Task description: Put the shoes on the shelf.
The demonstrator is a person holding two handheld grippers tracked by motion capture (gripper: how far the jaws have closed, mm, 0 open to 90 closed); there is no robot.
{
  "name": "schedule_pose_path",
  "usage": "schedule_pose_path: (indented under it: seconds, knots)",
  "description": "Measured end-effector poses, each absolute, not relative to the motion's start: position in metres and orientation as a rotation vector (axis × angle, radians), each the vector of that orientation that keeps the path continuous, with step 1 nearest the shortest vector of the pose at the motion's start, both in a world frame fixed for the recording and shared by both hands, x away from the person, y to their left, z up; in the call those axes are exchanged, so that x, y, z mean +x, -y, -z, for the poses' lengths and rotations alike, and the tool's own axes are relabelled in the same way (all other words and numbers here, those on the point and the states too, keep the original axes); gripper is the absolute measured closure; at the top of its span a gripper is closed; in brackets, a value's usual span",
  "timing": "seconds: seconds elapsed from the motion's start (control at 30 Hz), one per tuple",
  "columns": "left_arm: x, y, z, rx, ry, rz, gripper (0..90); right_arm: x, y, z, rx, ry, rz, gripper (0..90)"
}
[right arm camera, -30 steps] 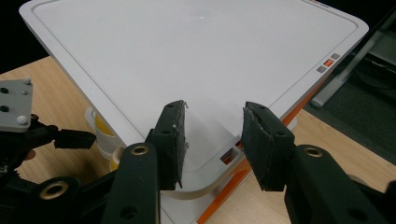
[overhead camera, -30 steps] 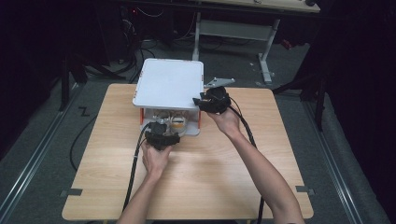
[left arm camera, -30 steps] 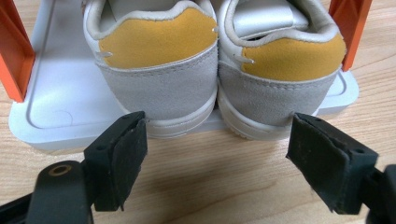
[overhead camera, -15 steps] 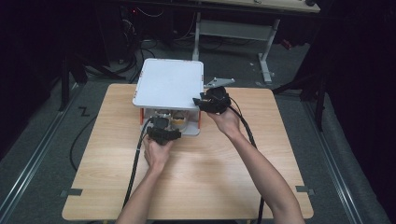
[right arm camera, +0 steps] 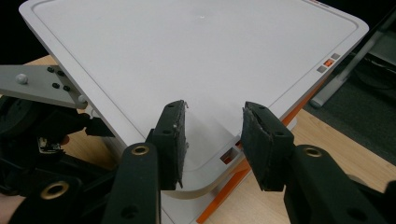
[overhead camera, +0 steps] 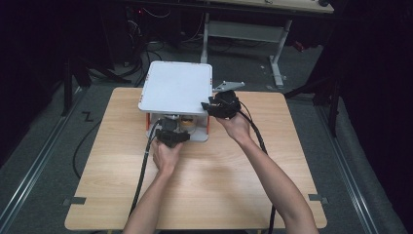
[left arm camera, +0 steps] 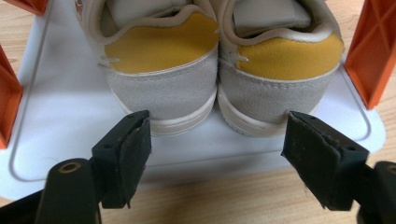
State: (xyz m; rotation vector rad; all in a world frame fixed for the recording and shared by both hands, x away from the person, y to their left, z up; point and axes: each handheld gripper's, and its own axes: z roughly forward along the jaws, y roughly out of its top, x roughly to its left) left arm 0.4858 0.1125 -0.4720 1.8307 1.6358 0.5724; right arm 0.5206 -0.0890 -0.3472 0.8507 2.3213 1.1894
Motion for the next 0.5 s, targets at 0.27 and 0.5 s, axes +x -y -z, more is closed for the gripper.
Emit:
schedule_pose_path:
  seconds: [0.27, 0.5]
  knots:
    - [0.4870, -0.1136, 0.4736, 1.821, -1.620, -0.576, 23.8, 0.5216, 0.0891, 0.3469, 0.851, -2.324, -1.187, 61.4]
    - [0.4855, -0.1126, 0.4741, 1.846, -1.613, -0.611, 26.5, 0.5215, 0.0893, 0.3470, 0.850, -2.324, -1.188, 61.4]
